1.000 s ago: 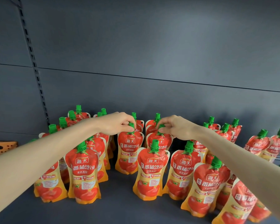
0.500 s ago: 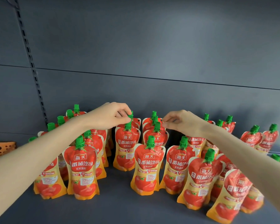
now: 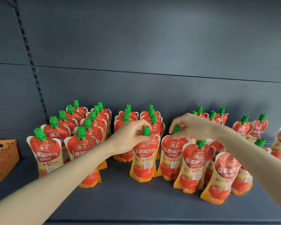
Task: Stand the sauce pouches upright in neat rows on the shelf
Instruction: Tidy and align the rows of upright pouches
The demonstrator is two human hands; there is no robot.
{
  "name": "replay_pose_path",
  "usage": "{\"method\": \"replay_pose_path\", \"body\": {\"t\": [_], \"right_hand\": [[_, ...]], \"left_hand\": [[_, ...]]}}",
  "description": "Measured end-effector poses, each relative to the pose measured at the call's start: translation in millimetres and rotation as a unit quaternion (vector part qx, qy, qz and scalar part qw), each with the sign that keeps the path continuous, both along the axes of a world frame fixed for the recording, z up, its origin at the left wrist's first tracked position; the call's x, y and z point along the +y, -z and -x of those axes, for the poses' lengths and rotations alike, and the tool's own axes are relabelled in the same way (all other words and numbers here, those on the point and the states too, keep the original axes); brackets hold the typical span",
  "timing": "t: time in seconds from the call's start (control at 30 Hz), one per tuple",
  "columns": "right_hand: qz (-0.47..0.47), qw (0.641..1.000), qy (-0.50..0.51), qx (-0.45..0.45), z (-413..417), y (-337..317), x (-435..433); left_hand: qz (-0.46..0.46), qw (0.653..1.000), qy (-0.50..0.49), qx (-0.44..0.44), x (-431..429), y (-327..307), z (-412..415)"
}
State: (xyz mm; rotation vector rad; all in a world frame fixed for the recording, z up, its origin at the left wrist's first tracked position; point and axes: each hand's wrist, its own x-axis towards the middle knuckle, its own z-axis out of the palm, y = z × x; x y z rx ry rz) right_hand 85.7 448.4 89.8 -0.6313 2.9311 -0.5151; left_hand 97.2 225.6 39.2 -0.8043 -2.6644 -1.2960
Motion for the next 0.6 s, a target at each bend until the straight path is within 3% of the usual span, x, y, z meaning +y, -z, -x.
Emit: {"method": "replay_pose_path", "body": {"t": [0.37, 0.5, 0.6], "right_hand": [[-0.004, 0.999, -0.008, 0.037, 2.6, 3.3, -56.6], [0.061, 0.993, 0.044, 0.086, 1.1, 22.1, -61.0], [0.169, 0.974, 0.1, 0.115, -9.3, 38.6, -61.3]], "left_hand": [[0.028, 0.996, -0.088, 0.011, -36.2, 3.6, -1.4], [0.013, 0.991, -0.13, 0.041, -27.2, 13.5, -4.0], [-0.037, 0.976, -0.182, 0.11, -25.0, 28.1, -9.0]]}}
